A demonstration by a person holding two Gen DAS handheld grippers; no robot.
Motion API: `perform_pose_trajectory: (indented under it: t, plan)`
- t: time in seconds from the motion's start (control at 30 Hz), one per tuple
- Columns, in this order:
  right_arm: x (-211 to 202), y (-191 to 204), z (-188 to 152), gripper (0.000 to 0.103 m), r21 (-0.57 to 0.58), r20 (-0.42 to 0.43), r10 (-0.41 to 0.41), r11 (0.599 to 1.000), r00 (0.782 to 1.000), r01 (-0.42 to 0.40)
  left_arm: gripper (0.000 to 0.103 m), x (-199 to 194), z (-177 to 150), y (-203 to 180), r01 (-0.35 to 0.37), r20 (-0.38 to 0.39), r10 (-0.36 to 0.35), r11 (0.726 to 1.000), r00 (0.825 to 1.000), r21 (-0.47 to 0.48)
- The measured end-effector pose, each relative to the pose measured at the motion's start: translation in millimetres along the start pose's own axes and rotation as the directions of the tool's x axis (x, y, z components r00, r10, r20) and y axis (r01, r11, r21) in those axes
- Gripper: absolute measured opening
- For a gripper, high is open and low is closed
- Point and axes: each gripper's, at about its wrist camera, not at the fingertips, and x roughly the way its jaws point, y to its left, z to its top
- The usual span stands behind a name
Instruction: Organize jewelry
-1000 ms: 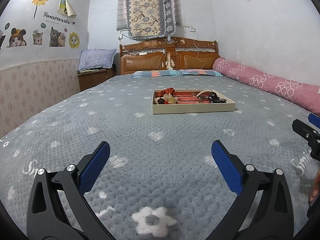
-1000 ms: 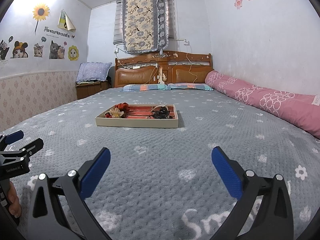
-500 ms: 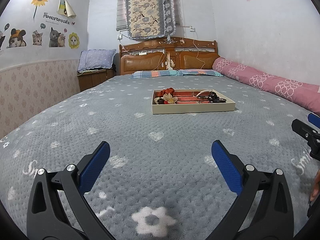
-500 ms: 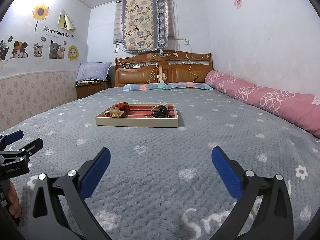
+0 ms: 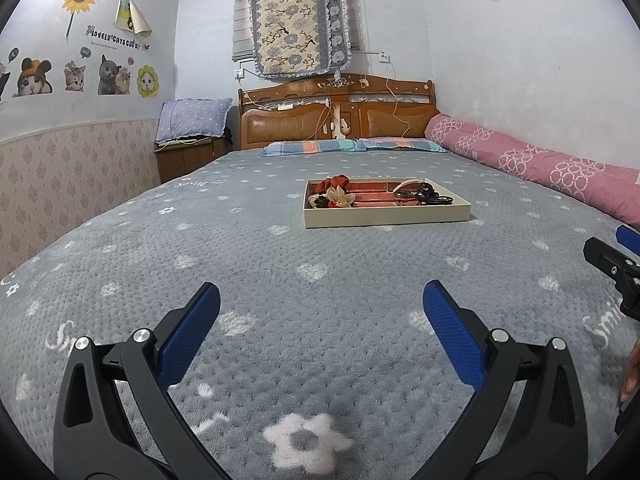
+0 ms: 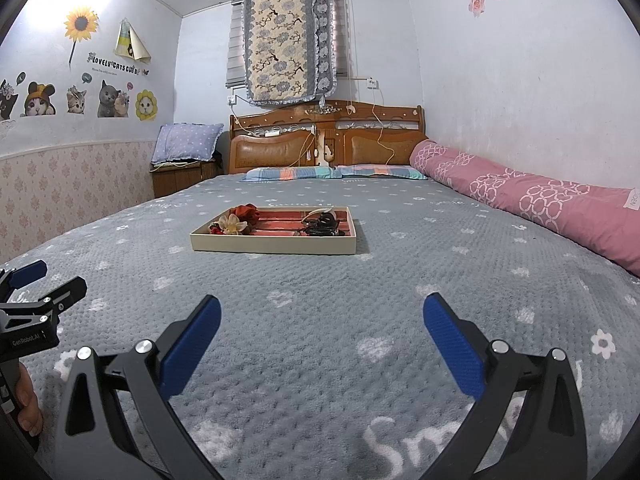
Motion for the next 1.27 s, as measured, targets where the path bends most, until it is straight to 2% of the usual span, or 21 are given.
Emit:
perform_pose_trajectory:
  t: [1.27]
  plan:
    - [0.2, -1.1, 0.6, 0.099, 0.003, -0.002, 0.000, 1.000, 1.000, 0.000, 0.098, 1.5, 0.6, 2.8, -0.003, -0.003, 0.003, 1.000, 1.000, 0.005]
